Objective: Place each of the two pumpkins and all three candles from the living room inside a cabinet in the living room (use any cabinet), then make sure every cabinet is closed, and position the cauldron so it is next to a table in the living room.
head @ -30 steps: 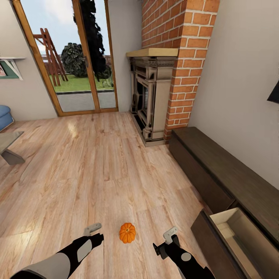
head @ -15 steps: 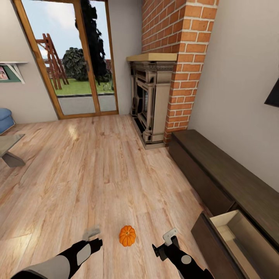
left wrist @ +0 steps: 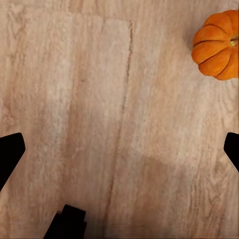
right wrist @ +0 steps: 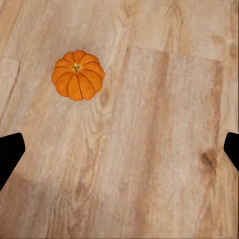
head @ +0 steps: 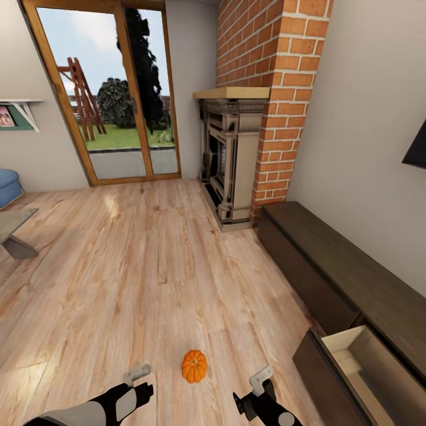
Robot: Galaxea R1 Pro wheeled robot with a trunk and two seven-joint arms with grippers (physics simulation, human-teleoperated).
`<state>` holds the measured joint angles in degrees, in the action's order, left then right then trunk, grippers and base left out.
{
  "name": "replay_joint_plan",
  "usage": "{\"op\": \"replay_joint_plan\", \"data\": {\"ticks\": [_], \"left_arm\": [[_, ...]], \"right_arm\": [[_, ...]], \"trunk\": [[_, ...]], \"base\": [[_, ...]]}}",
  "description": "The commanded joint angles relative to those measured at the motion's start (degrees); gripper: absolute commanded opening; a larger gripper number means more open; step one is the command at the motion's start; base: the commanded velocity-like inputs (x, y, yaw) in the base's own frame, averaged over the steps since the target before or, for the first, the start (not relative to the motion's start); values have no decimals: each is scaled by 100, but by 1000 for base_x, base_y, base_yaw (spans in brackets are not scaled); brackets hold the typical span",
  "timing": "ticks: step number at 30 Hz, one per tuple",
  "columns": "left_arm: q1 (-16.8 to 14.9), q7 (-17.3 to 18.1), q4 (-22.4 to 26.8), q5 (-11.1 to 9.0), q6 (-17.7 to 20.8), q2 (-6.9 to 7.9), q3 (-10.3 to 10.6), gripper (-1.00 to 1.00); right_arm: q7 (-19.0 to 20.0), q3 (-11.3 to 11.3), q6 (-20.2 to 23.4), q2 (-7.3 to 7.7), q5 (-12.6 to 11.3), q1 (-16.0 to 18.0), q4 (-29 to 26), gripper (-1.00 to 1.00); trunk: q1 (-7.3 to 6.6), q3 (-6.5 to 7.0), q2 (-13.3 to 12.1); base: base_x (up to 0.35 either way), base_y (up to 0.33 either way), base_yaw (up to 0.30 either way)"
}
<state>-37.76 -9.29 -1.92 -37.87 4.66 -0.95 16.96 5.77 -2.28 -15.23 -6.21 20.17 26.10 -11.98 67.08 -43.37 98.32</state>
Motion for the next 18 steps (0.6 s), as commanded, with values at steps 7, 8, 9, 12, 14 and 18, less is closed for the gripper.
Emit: {"op": "replay_joint_plan", "data": {"ticks": [7, 8, 9, 12, 14, 18], "left_arm": [[13, 6, -1, -1, -1, -1, 0, 100], [14, 6, -1, -1, -1, -1, 0, 100], [14, 6, -1, -1, -1, -1, 0, 100], [14, 4, -1, -1, -1, -1, 0, 100], [15, 3, -1, -6, -1, -1, 0, 100], [15, -1, -1, -9, -1, -1, 0, 100]], "right_arm": [[-8, -2, -15, -2, 4, 0, 8, 100], [-10, -4, -15, -2, 4, 0, 9, 100], [-12, -7, -15, -3, 7, 0, 7, 100], [-18, -8, -20, -6, 10, 0, 10, 100], [-21, -9, -22, -4, 6, 0, 11, 100], [-37, -9, -23, -11, 4, 0, 11, 100]], "trunk": [[0, 2, 0], [0, 2, 0], [0, 3, 0], [0, 4, 0], [0, 8, 0], [0, 20, 0]], "base": [[295, 0, 0], [326, 0, 0], [327, 0, 0], [265, 0, 49], [82, 0, 208], [24, 0, 257]]}}
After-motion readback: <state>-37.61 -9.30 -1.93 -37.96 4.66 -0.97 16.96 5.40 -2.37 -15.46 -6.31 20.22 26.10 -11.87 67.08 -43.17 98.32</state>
